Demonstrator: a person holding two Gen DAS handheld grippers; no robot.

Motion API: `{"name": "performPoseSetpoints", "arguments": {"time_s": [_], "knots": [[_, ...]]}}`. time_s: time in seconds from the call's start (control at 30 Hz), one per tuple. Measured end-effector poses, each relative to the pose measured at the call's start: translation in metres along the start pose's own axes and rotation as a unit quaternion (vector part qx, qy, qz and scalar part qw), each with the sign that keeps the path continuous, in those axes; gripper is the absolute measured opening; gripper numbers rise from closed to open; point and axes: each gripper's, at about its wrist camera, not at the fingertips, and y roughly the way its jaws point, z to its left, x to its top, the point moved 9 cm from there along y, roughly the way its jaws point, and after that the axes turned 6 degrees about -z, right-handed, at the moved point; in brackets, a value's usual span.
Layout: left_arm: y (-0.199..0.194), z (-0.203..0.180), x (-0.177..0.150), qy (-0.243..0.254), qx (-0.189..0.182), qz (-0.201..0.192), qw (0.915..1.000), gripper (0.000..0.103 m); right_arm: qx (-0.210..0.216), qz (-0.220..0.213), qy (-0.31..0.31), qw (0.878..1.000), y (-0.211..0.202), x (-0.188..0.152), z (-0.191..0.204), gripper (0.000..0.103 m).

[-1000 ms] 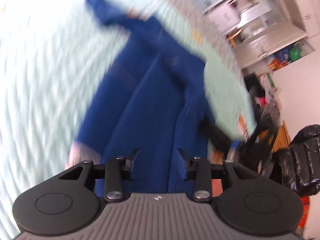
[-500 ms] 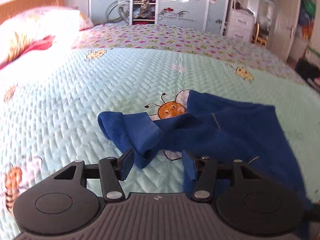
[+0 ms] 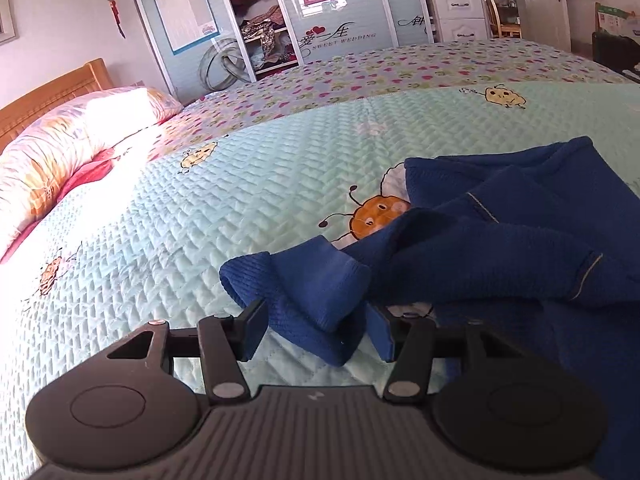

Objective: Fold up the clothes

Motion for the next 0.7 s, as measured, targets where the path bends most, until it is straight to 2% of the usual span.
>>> {"name": "performPoseSetpoints", "arguments": {"time_s": [0.13, 0.2, 0.27, 0.3, 0.33, 0.37, 0.53, 0.6, 0.7], "knots": [[0.005, -0.001, 0.007, 0.004, 0.002, -0.009, 1.0000, 0.056, -0.001, 0.001, -0.001, 1.000, 0.000, 0.000, 0.000, 0.083], [0.010, -0.001, 0.008, 0.004, -0.003, 0.000, 1.0000, 0.055, -0.001, 0.000, 0.000, 1.000, 0.001, 0.001, 0.000, 0.083], [0.015, 0.000, 0.009, -0.002, -0.010, 0.013, 0.9999, 0.049, -0.001, 0.001, 0.001, 1.000, 0.001, 0.001, 0.000, 0.083], [0.017, 0.001, 0.009, -0.016, -0.016, 0.022, 0.9995, 0.037, -0.001, 0.001, 0.001, 1.000, 0.001, 0.001, 0.000, 0.083], [0.018, 0.004, 0.009, -0.035, -0.022, 0.029, 0.9987, 0.029, -0.001, 0.001, 0.001, 1.000, 0.001, 0.002, 0.000, 0.083], [0.017, 0.008, 0.011, -0.057, -0.023, 0.035, 0.9975, 0.016, -0.001, 0.001, 0.001, 1.000, 0.001, 0.002, 0.000, 0.083], [0.004, 0.035, 0.032, -0.164, -0.006, 0.028, 0.9861, 0.011, -0.001, -0.003, 0.006, 1.000, 0.001, 0.004, 0.000, 0.083], [-0.006, 0.047, 0.049, -0.204, -0.004, 0.013, 0.9789, 0.010, 0.002, -0.011, 0.013, 1.000, -0.003, 0.005, -0.002, 0.083], [-0.029, 0.056, 0.086, -0.232, -0.011, -0.029, 0.9723, 0.010, 0.005, -0.031, 0.017, 0.999, -0.008, 0.011, -0.001, 0.083]]}}
